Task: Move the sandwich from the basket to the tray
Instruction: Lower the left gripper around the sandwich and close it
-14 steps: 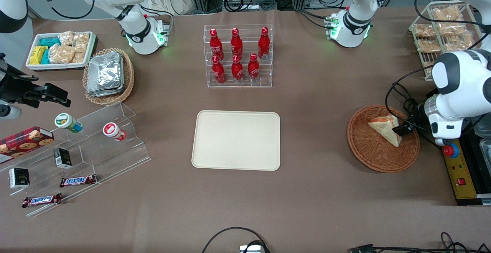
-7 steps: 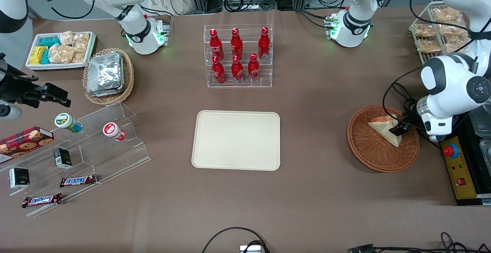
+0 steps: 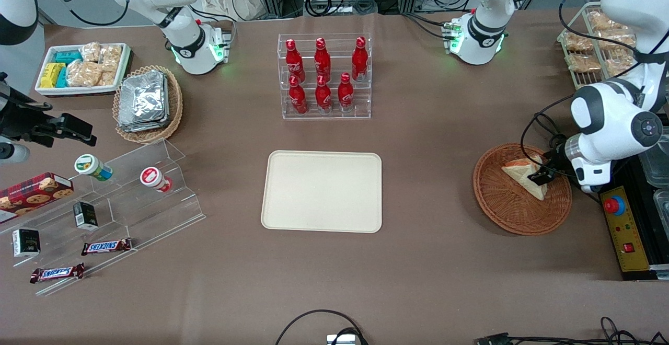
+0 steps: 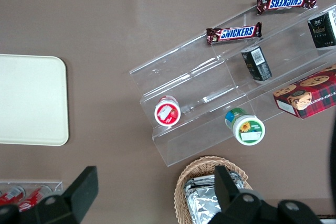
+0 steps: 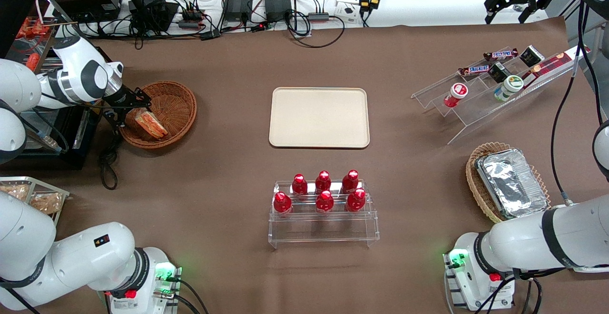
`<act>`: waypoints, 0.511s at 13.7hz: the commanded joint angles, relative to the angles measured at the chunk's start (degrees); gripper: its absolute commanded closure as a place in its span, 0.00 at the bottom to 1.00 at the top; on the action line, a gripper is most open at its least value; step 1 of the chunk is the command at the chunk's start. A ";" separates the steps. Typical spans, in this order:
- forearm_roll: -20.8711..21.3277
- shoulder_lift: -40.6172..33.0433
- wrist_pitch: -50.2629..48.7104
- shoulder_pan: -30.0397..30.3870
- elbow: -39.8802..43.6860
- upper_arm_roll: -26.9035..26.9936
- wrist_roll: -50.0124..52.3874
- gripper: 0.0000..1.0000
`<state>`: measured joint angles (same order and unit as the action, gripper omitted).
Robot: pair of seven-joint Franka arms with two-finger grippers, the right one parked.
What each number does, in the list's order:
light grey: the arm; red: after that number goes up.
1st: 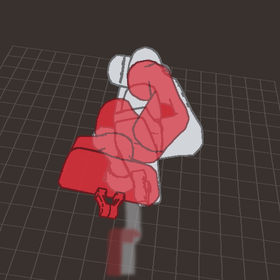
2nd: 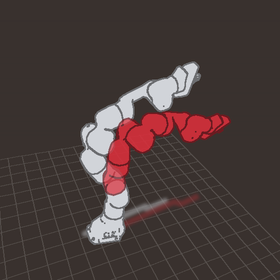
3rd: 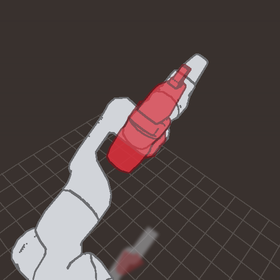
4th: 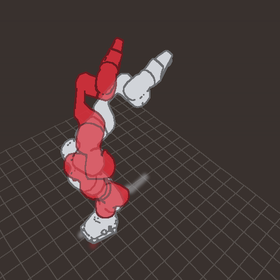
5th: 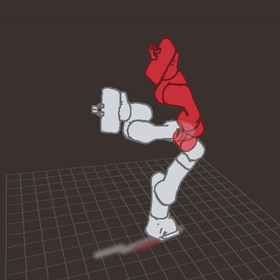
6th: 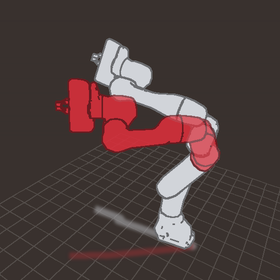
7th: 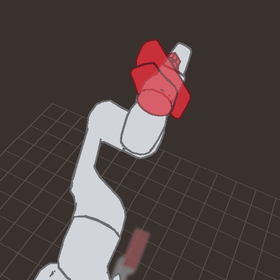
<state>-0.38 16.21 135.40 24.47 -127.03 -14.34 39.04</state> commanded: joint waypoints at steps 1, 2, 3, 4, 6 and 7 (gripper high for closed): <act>-3.03 2.06 3.10 0.14 -0.59 -0.60 0.51 0.00; -3.48 2.68 3.63 -0.04 -0.50 -0.60 0.59 0.00; -3.48 3.29 3.81 -0.12 -0.24 -0.69 1.46 0.00; -3.48 3.65 4.16 -0.39 -0.15 -0.86 2.78 0.03; -3.48 3.74 4.95 -1.96 -0.06 -0.86 4.98 0.27; -3.40 3.65 5.04 -1.97 -0.06 -0.86 4.99 0.44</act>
<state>-3.24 20.03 139.71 23.44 -127.14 -15.12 42.38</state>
